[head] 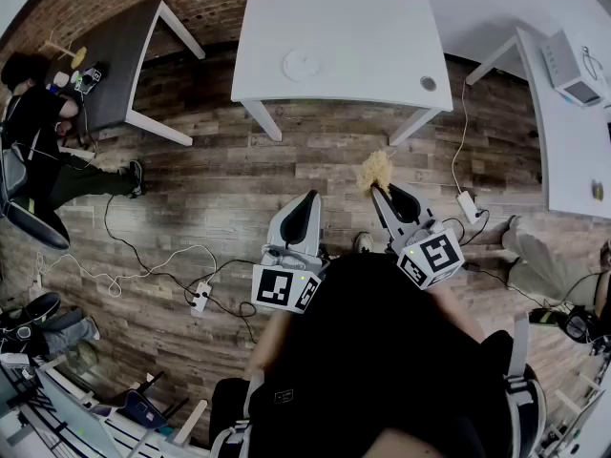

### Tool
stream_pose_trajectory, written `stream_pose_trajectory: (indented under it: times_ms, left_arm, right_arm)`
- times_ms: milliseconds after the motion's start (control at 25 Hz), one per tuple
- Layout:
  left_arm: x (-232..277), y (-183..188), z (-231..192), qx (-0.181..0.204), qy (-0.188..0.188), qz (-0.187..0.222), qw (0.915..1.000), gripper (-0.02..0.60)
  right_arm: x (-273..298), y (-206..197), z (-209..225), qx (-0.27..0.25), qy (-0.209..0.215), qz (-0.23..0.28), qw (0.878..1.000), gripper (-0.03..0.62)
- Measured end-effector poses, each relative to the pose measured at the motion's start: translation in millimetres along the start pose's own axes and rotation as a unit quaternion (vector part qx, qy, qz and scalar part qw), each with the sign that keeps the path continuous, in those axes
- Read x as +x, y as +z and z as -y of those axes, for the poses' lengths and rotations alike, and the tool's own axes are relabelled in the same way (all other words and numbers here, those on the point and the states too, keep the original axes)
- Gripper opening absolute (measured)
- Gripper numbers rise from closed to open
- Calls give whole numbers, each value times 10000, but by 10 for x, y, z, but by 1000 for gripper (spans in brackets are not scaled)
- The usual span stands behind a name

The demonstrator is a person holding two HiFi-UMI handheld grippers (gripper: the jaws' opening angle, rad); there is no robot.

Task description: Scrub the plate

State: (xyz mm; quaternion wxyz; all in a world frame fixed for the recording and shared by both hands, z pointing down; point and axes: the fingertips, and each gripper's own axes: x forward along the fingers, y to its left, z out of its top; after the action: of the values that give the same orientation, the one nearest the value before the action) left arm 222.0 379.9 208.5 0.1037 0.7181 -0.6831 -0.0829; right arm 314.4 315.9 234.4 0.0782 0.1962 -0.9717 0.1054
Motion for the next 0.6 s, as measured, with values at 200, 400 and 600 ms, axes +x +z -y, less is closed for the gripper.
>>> stream_pose_trajectory:
  times_ms: [200, 400, 600]
  left_arm:
    - [1, -29, 1, 16, -4, -10, 10000, 2]
    - [2, -21, -30, -14, -26, -15, 10000, 2]
    - [-71, 6, -153, -59, -21, 2, 10000, 2]
  right_arm:
    - [-7, -10, 1, -17, -9, 0, 10000, 44]
    - [25, 5, -3, -34, -34, -23, 10000, 44]
    - [107, 41, -100, 98, 5, 28, 9999, 44]
